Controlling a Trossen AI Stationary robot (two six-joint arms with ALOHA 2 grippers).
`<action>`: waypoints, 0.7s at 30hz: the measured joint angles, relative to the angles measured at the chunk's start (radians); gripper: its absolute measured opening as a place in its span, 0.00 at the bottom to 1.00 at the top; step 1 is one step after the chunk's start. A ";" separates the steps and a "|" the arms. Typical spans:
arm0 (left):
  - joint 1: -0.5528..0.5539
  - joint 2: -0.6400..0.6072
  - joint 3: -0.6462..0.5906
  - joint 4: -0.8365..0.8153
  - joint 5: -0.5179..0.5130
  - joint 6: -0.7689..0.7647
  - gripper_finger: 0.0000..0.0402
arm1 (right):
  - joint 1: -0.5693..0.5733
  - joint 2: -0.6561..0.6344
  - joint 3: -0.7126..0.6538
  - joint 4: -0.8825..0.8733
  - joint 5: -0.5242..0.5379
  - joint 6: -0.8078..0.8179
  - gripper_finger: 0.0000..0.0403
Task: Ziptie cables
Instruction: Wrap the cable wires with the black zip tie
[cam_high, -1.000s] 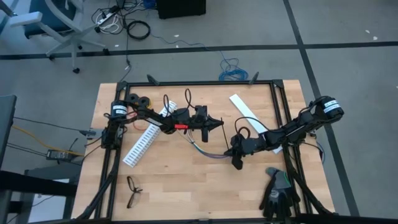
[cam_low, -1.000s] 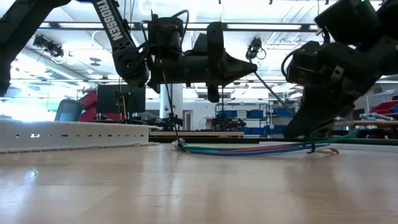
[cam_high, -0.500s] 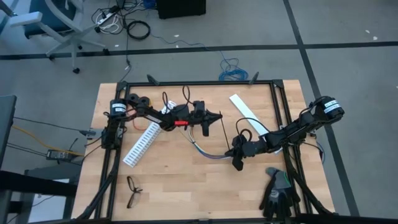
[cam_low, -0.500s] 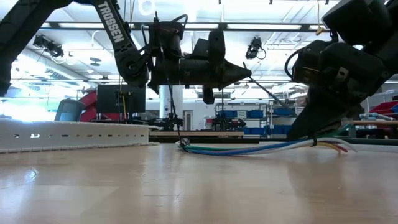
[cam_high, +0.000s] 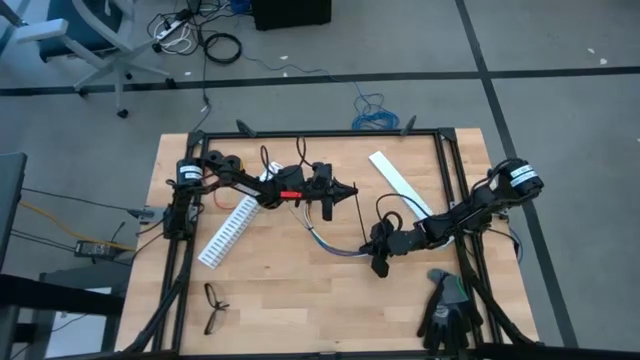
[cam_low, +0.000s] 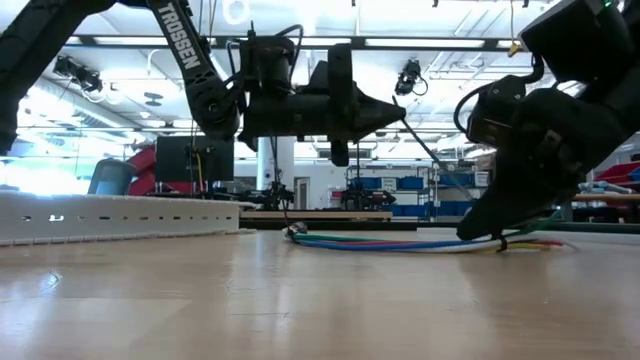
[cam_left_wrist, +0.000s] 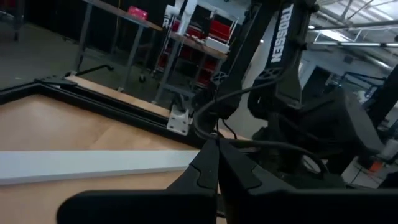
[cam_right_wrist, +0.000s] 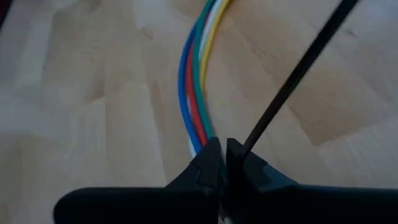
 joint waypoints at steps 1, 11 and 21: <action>-0.005 -0.001 0.000 -0.004 -0.001 -0.002 0.04 | 0.000 0.005 0.000 0.017 -0.001 -0.010 0.06; -0.052 -0.003 0.002 -0.048 0.043 0.087 0.17 | -0.006 0.007 -0.001 0.054 0.004 -0.030 0.24; -0.093 -0.013 0.002 -0.176 0.005 0.248 0.26 | -0.007 0.007 -0.001 0.052 0.016 -0.048 0.28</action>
